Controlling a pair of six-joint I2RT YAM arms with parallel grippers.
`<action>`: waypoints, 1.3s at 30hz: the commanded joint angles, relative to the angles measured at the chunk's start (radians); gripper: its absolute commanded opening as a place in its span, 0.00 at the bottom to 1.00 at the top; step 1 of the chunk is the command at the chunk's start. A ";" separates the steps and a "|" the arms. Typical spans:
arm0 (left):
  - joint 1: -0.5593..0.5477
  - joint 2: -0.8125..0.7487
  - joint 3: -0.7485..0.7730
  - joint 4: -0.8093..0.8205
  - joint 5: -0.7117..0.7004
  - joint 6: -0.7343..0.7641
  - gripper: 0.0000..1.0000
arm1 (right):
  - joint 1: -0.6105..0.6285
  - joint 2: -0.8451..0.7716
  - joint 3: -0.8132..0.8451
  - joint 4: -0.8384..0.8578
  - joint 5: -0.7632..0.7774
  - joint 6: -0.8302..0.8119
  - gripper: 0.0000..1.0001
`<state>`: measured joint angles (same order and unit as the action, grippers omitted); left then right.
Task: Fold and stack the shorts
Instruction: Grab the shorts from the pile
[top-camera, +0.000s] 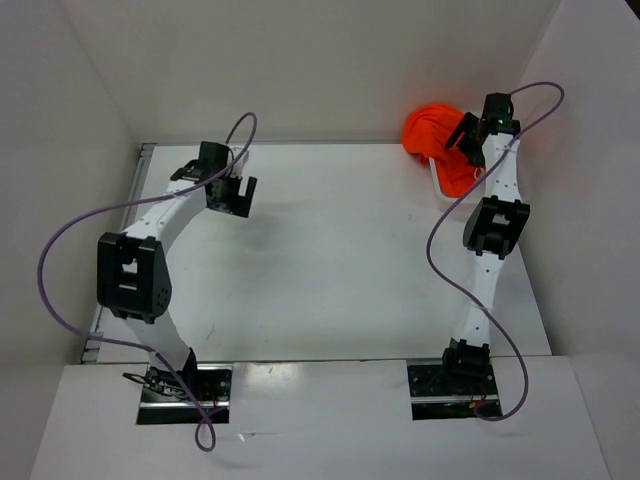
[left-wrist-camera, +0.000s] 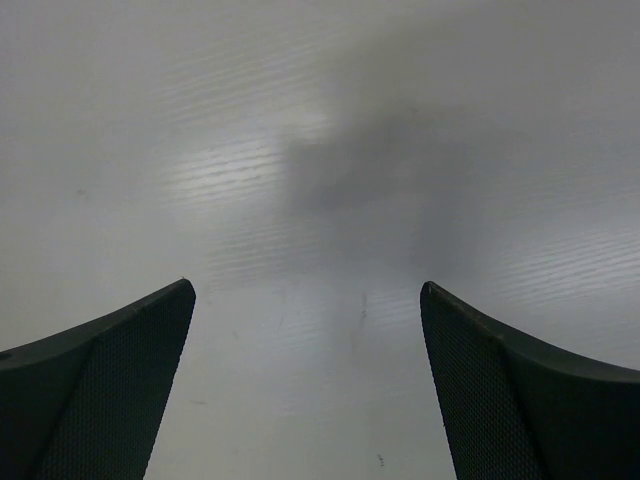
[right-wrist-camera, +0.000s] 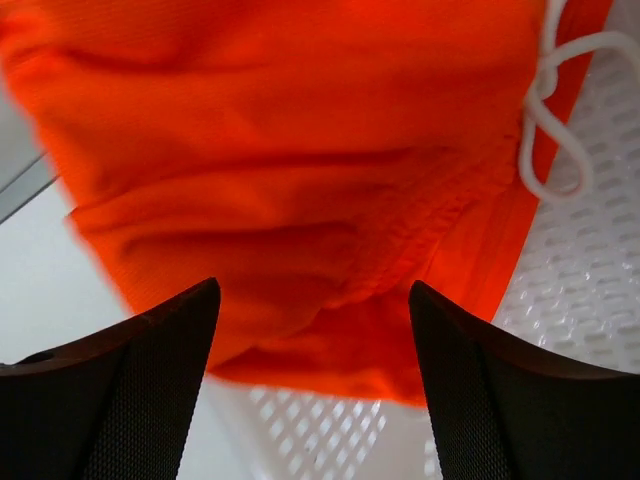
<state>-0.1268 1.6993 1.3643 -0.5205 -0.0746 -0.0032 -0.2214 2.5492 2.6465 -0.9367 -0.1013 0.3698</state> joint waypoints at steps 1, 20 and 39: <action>-0.039 0.080 0.163 -0.029 0.091 0.003 1.00 | -0.030 0.061 0.113 0.009 0.046 0.053 0.81; -0.119 0.237 0.314 -0.058 0.105 0.003 1.00 | -0.039 0.250 0.150 0.030 0.055 0.123 0.63; -0.119 0.201 0.361 -0.049 0.085 0.003 1.00 | 0.046 0.169 0.492 -0.047 0.230 -0.012 0.00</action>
<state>-0.2447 1.9305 1.6691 -0.5858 0.0158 -0.0032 -0.2260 2.8277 3.0661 -0.9863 0.0544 0.3813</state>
